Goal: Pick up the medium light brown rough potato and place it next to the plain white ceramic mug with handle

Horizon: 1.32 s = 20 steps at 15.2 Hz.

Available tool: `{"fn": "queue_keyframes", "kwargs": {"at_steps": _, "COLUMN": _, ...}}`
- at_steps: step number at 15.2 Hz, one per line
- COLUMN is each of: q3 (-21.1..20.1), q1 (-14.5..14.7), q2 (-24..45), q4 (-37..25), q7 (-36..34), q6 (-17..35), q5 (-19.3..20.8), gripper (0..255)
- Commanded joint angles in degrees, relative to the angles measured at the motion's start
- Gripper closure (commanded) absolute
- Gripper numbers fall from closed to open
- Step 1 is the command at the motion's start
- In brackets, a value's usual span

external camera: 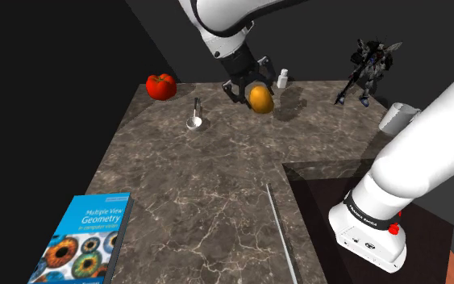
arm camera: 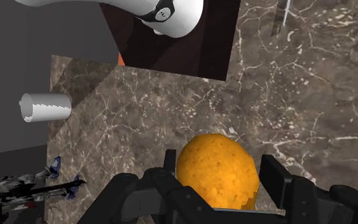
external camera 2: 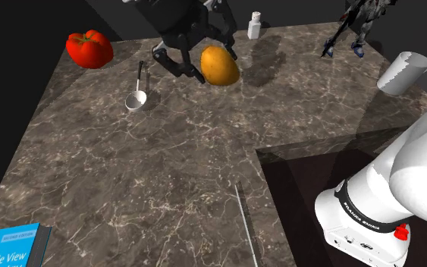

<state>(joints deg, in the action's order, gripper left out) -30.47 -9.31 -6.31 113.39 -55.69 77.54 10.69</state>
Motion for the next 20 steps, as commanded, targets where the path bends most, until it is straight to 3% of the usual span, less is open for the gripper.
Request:
{"fn": "queue_keyframes", "kwargs": {"at_steps": 1, "q3": 1.87, "q1": -1.21, "q2": -3.36, "q4": 3.46, "q7": 3.53, "q6": 1.28, "q5": 0.33, "gripper": 255}}
{"fn": "queue_keyframes", "kwargs": {"at_steps": 9, "q3": 9.85, "q1": -4.83, "q2": -13.88, "q4": 14.71, "q7": 15.36, "q6": 6.03, "q5": 3.89, "gripper": 255}}
{"fn": "queue_keyframes", "kwargs": {"at_steps": 20, "q3": 21.75, "q1": -10.98, "q2": -21.40, "q4": 23.58, "q7": 29.59, "q6": 13.30, "q5": 13.28, "gripper": 255}}
